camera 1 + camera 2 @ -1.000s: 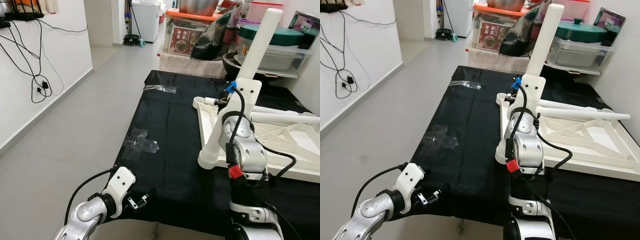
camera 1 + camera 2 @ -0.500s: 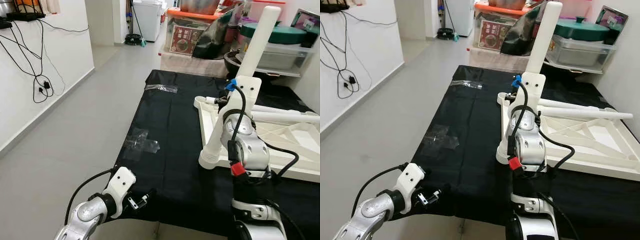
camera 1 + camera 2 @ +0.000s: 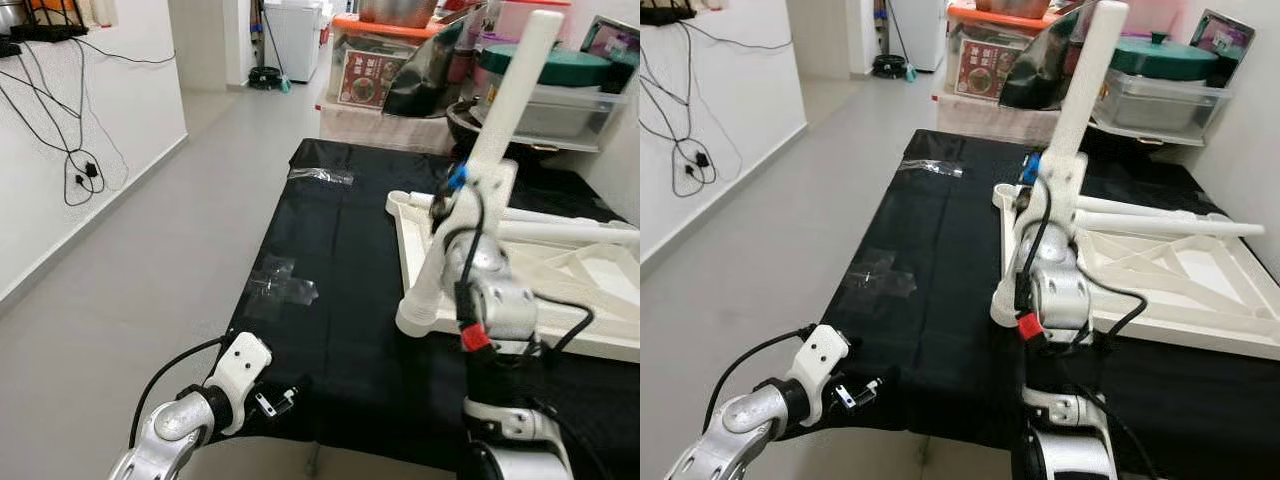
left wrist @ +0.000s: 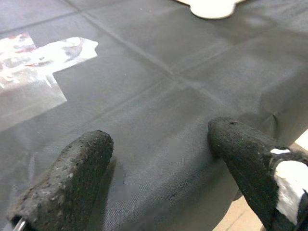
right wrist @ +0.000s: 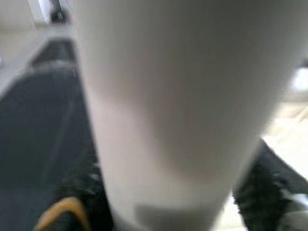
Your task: Building children table
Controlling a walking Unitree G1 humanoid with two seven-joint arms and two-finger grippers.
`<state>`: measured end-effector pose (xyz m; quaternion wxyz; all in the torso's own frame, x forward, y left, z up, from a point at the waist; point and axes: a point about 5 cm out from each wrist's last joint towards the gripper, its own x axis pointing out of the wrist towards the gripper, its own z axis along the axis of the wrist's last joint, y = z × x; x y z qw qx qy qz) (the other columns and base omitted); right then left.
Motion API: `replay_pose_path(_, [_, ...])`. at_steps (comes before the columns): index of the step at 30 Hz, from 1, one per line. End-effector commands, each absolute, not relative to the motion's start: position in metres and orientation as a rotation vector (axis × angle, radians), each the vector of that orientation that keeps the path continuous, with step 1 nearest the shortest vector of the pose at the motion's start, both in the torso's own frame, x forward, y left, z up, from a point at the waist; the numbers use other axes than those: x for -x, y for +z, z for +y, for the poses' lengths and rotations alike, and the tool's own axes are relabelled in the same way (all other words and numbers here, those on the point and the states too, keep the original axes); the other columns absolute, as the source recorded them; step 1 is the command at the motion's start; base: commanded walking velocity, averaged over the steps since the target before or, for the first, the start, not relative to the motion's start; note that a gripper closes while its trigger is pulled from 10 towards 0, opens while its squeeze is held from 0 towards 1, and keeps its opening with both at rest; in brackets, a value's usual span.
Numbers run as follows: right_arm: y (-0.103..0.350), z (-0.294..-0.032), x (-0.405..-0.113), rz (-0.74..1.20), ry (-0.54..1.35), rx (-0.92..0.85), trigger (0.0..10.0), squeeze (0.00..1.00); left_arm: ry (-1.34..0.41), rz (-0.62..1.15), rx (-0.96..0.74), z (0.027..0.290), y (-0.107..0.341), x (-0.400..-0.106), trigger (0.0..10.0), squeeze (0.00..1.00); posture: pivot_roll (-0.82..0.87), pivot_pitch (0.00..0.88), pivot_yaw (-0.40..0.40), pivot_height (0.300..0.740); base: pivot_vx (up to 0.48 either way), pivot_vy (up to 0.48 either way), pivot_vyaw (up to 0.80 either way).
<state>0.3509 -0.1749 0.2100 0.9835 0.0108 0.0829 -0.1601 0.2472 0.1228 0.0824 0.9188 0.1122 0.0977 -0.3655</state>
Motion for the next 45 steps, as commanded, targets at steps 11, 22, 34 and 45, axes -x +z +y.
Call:
replay_pose_path(11, [0.232, -0.189, -0.349, 0.115, -0.301, -0.039, 10.0, 0.0, -0.775, 0.21, -0.222, 0.119, 0.081, -0.246, 10.0, 0.0, -0.02, 0.0, -0.082, 0.74, 0.0, 0.0, 0.0])
replay_pose_path(22, [0.271, -0.207, -0.348, -0.03, -0.008, -0.029, 10.0, 0.0, -0.783, 0.21, -0.223, 0.119, 0.081, -0.246, 10.0, 0.0, -0.02, 0.0, -0.071, 0.74, 0.0, 0.0, 0.0])
replay_pose_path(34, [0.291, -0.241, -0.357, -0.055, 0.331, 0.105, 10.0, 0.0, -0.786, 0.205, -0.231, 0.118, 0.081, -0.248, 10.0, 0.0, -0.01, 0.0, -0.074, 0.74, 0.0, 0.0, 0.0])
replay_pose_path(45, [0.289, -0.243, -0.37, -0.065, 0.48, 0.102, 0.0, 0.0, -0.773, 0.214, -0.233, 0.122, 0.079, -0.247, 10.0, 0.0, 0.01, 0.0, -0.086, 0.74, 0.0, 0.0, 0.0])
